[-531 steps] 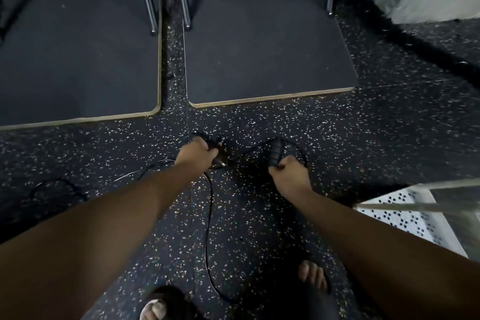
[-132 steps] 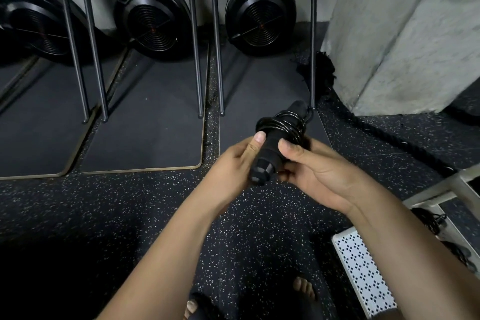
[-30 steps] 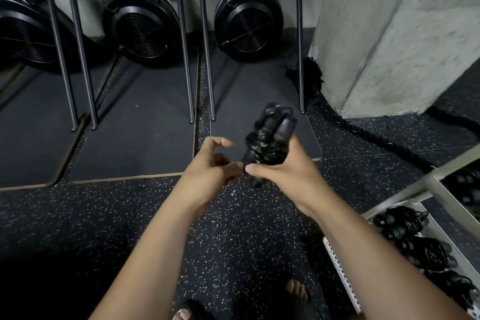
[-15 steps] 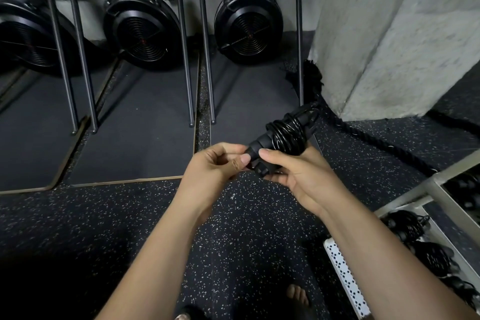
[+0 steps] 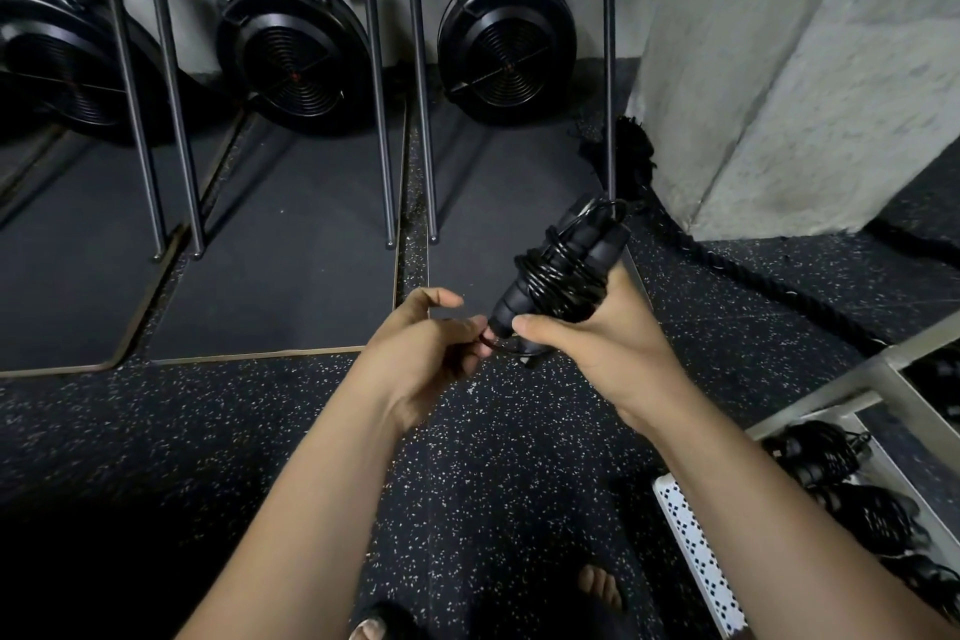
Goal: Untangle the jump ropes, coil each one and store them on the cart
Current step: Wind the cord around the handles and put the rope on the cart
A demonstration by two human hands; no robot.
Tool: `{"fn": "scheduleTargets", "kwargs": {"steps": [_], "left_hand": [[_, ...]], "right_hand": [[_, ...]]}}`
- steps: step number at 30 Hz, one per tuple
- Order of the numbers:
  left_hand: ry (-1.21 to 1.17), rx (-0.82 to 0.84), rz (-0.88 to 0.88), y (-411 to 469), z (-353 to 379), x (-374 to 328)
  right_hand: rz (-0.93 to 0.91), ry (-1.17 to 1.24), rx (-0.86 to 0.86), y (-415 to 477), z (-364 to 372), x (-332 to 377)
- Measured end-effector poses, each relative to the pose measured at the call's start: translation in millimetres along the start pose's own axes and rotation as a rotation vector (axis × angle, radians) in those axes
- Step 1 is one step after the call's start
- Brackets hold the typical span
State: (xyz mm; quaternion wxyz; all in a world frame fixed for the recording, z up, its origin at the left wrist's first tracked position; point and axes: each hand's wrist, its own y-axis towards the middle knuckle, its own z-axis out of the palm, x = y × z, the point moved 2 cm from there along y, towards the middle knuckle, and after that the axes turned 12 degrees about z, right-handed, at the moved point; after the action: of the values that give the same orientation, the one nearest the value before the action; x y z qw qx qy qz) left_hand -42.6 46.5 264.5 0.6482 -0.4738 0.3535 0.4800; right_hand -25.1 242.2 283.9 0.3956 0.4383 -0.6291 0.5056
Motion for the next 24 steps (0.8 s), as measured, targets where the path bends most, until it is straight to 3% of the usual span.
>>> {"fn": "scheduleTargets", "kwargs": {"steps": [8, 12, 17, 24], "left_hand": [[0.229, -0.088, 0.175, 3.2, -3.1, 9.2], [0.226, -0.093, 0.299, 1.7, -0.6, 1.2], [-0.034, -0.079, 0.202, 3.1, 1.2, -3.2], [0.058, -0.018, 0.146, 8.8, -0.9, 2.8]], "right_hand": [[0.058, -0.135, 0.099, -5.1, 6.4, -1.9], [0.13, -0.035, 0.193, -3.2, 11.4, -6.6], [0.173, 0.067, 0.312, -5.6, 13.4, -4.5], [0.192, 0.303, 0.342, -8.3, 17.2, -11.2]]}}
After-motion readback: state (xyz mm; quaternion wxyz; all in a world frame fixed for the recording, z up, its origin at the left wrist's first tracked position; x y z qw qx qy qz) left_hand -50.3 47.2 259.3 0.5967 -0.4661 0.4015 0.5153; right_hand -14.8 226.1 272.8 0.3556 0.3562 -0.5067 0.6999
